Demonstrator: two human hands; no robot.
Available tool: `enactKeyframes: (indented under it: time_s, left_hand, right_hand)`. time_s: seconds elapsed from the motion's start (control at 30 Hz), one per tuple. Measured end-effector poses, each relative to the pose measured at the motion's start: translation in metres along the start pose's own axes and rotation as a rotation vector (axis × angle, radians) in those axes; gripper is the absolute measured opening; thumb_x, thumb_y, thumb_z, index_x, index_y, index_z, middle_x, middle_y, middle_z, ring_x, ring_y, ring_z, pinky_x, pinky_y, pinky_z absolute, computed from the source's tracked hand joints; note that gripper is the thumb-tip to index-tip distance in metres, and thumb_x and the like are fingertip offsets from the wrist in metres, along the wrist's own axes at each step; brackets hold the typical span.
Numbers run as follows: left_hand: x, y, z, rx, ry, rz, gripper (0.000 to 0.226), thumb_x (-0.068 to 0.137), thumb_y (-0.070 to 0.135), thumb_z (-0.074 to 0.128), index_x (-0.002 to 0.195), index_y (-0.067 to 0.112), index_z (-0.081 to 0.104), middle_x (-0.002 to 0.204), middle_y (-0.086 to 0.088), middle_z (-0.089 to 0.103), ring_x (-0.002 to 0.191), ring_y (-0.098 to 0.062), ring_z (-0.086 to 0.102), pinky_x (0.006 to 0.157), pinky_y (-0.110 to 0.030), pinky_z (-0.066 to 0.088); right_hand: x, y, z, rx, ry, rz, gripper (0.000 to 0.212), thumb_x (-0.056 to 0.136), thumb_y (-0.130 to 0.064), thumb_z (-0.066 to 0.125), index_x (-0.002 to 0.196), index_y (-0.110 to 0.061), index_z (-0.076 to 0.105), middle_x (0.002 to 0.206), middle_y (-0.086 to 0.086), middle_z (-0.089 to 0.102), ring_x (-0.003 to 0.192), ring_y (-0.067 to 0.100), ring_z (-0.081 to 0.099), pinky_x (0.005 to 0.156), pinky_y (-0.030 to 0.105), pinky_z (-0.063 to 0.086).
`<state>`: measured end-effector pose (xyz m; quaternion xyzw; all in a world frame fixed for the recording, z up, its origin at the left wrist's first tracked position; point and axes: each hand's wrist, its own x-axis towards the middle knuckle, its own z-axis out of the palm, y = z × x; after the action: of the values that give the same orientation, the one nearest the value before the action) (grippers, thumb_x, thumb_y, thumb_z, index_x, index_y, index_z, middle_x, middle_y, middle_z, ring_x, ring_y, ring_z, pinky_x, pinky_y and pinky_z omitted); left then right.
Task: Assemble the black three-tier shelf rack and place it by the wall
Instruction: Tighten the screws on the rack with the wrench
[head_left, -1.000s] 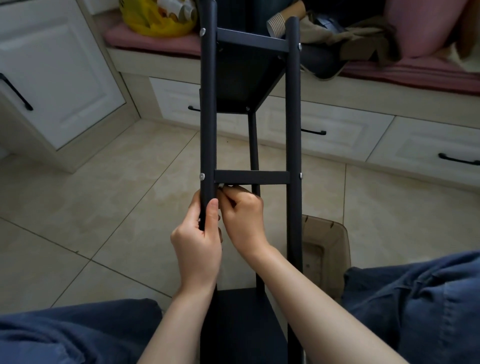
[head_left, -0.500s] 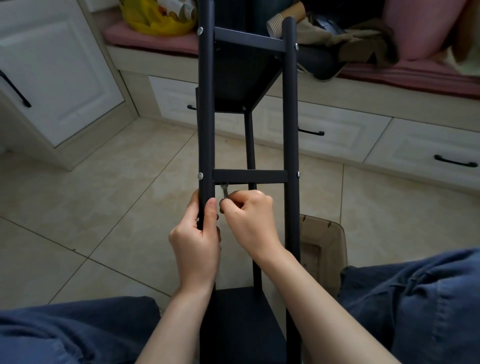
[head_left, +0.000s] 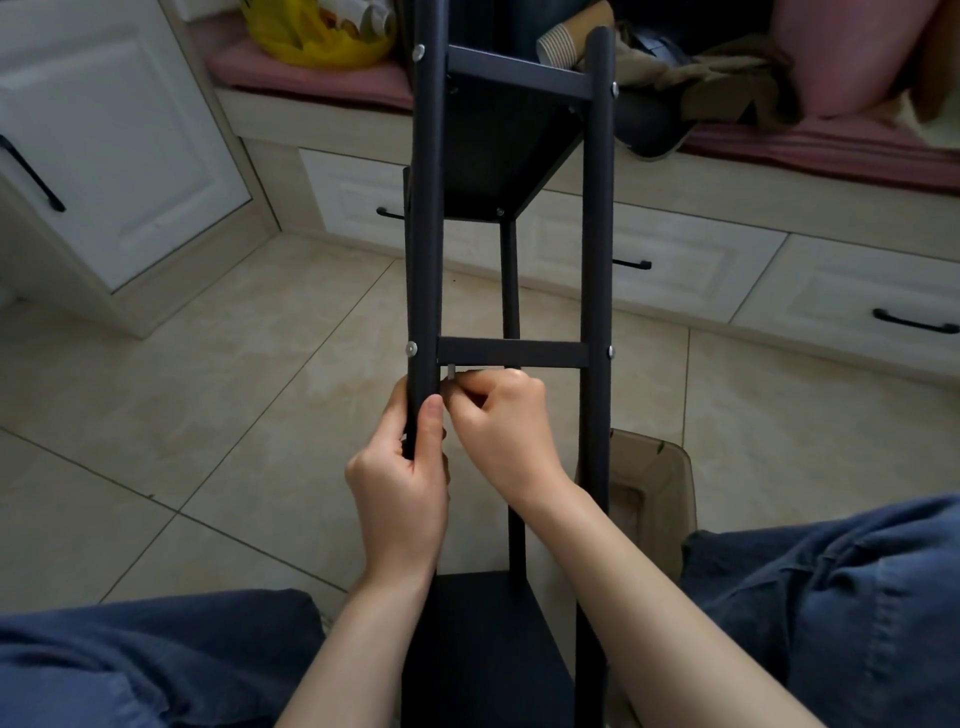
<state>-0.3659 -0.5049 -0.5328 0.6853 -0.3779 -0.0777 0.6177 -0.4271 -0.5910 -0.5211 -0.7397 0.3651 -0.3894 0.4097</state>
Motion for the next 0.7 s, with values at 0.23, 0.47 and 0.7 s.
enactKeyframes:
  time_s: [0.23,0.47,0.7]
  left_hand:
    - [0.002,-0.001,0.002,0.029,0.013,0.018,0.037,0.102,0.031,0.053,0.130,0.011,0.067,0.077,0.024,0.064,0.074,0.007,0.065,0.067,-0.014,0.054]
    - [0.001,0.000,0.001,-0.023,0.028,0.005,0.053,0.096,0.050,0.046,0.131,0.014,0.066,0.074,0.014,0.066,0.061,-0.005,0.064,0.061,-0.022,0.054]
    - [0.003,0.000,0.000,-0.015,0.010,0.008,0.055,0.097,0.048,0.047,0.131,0.009,0.066,0.082,0.014,0.069,0.071,-0.002,0.068,0.065,-0.016,0.054]
  right_hand:
    - [0.000,0.013,0.012,-0.012,0.067,-0.045,0.021,0.094,-0.009,0.065,0.077,-0.002,0.075,0.068,0.004,0.071,0.061,0.012,0.064,0.060,0.021,0.049]
    - [0.006,0.020,0.024,-0.033,0.128,-0.129,0.018,0.094,-0.007,0.065,0.080,-0.001,0.074,0.070,0.007,0.070,0.062,0.005,0.055,0.062,0.013,0.044]
    - [0.004,0.020,0.024,-0.002,0.147,-0.139,0.019,0.094,-0.005,0.064,0.078,-0.001,0.073,0.069,0.004,0.069,0.059,0.007,0.057,0.061,0.017,0.046]
